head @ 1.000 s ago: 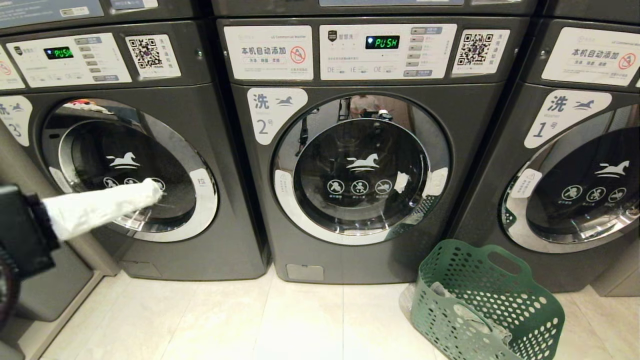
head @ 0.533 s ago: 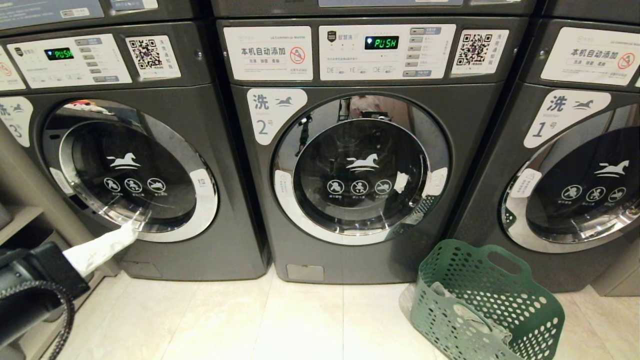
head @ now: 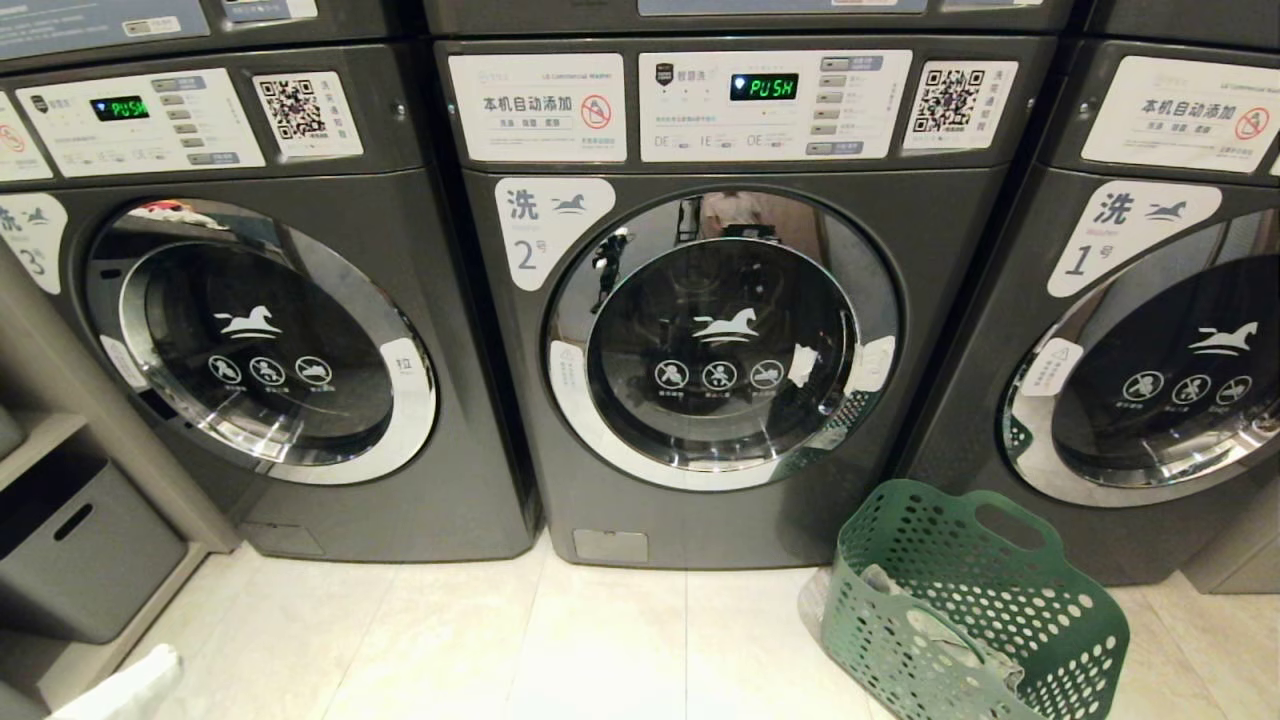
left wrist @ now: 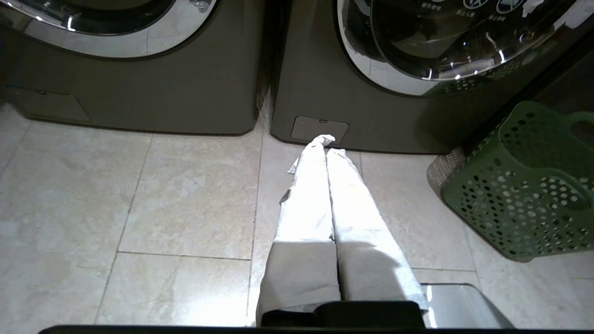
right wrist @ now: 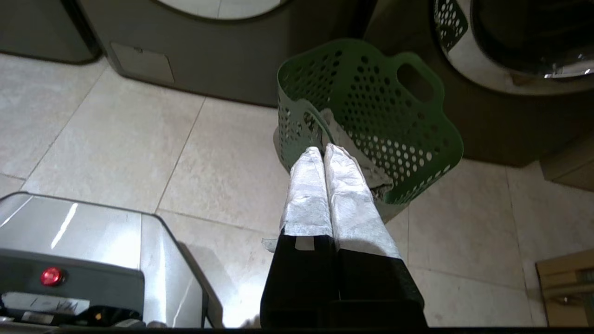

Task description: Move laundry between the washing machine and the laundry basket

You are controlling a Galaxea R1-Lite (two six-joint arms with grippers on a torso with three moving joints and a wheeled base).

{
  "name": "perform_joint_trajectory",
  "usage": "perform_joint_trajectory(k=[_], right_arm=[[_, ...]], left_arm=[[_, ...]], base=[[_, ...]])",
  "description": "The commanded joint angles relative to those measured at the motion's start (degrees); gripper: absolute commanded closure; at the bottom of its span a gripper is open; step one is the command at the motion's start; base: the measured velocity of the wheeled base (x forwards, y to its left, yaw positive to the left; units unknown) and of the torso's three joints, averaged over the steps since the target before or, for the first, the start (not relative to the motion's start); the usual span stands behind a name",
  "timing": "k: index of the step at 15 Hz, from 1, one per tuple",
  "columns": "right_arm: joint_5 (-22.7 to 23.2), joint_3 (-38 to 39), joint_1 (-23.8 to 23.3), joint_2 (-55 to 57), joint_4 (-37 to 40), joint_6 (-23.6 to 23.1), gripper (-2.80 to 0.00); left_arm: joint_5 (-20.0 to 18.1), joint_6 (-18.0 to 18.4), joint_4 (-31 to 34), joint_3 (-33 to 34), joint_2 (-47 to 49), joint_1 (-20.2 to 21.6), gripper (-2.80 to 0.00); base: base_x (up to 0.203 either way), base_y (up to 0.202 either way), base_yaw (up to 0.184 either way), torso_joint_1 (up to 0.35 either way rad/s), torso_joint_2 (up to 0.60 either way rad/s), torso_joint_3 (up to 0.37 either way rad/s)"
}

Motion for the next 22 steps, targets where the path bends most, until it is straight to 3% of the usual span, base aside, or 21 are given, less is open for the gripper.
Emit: perform_joint_trajectory(k=[1,4,6,7,8,9,10,11,15,22], right_arm=[[0.63,0.24,-0.16,-7.71,-0.24,-0.63,0.0],[1.17,3.73,-0.28,-7.9,-9.48,-0.71,0.0],[1.16,3.88,-0.29,-7.88,-9.34,-0.57,0.0],[1.11,3.88,-0.24,-7.88,-9.34,-0.48,0.0],[1.05,3.88,-0.32,-7.88,-9.34,-0.03,0.0],[0.6,3.88,-0.32,-7.88,-9.33,0.91,0.0],[0.01,3.88,-0.3,-7.88,-9.25,2.11,0.0],[-0.12,3.88,-0.24,-7.88,-9.34,2.77,0.0],[-0.03,3.88,-0.32,-7.88,-9.27,2.88,0.0],[-0.1,3.88,-0.25,-7.88,-9.32,2.8,0.0]], left_arm=[[-0.09,1.97,5.19,2.12,-11.94,0.12,0.0],[-0.24,4.13,18.07,1.99,-29.03,1.4,0.0],[-0.26,4.94,23.72,1.31,-36.99,2.26,0.0],[0.51,5.69,25.53,1.25,-38.72,2.6,0.0],[4.0,7.32,26.04,1.72,-38.83,2.9,0.0],[4.28,9.26,26.11,2.01,-38.8,3.05,0.0],[2.63,13.44,26.75,2.16,-38.73,3.1,0.0],[1.69,14.45,27.93,1.99,-38.44,2.97,0.0],[2.87,8.83,27.68,1.99,-38.86,2.91,0.0],[3.33,8.13,27.68,1.99,-38.86,2.91,0.0]], base=[[0.0,0.0,0.0,0.0,0.0,0.0],[0.0,0.0,0.0,0.0,0.0,0.0],[0.0,0.0,0.0,0.0,0.0,0.0],[0.0,0.0,0.0,0.0,0.0,0.0],[0.0,0.0,0.0,0.0,0.0,0.0],[0.0,0.0,0.0,0.0,0.0,0.0],[0.0,0.0,0.0,0.0,0.0,0.0],[0.0,0.0,0.0,0.0,0.0,0.0],[0.0,0.0,0.0,0.0,0.0,0.0],[0.0,0.0,0.0,0.0,0.0,0.0]])
